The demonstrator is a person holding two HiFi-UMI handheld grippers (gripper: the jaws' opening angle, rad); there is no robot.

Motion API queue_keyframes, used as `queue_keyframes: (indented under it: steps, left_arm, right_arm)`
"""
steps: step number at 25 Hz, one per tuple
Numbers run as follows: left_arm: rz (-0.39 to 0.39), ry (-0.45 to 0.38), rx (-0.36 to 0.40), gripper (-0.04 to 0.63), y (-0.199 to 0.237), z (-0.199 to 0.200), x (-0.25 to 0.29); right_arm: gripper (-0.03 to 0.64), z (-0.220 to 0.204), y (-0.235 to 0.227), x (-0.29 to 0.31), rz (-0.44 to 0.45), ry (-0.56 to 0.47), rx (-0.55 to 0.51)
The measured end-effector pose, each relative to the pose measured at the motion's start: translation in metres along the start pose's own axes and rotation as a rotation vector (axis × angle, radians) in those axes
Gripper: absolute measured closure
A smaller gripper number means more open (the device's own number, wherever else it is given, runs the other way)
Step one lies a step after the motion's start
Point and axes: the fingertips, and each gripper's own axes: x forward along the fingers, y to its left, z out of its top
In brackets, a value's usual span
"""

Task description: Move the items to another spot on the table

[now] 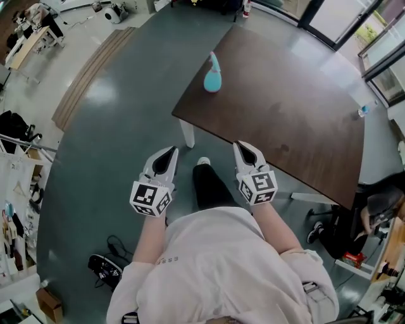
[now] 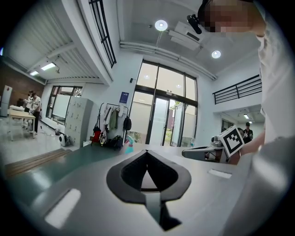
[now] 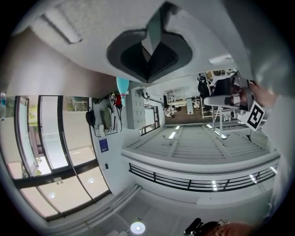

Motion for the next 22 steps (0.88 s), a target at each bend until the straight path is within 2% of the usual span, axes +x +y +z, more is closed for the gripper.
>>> queue_keyframes:
  steps: [4,9,15,20,22]
  left_arm:
    - [0.026,-0.001,-0.006,0.586,0.038,0.008,0.032]
    - [0.055,0.01,0.006,0.586,0.095,0.028,0.075]
    - [0.03,0.025,0.01,0.586,0.132,0.04,0.14]
    - [0.008,0.046,0.005,0.586,0.149,0.046,0.178]
    - [-0.014,0.067,-0.006,0.586,0.157,0.043,0.19]
  right_arm:
    - [0.626,0.006,-0.011,0.056,0.021,0.036,0.017]
    - [0.626,0.031,-0.029,0.125,0.037,0.026,0.015]
    - [0.618,0.045,-0.07,0.187,0.014,0.045,-0.007]
    - [0.436,0.049,-0.094,0.227,-0.031,0.077,0.007]
    - [0.4,0.049,-0.096,0.241,-0.038,0.087,0.011]
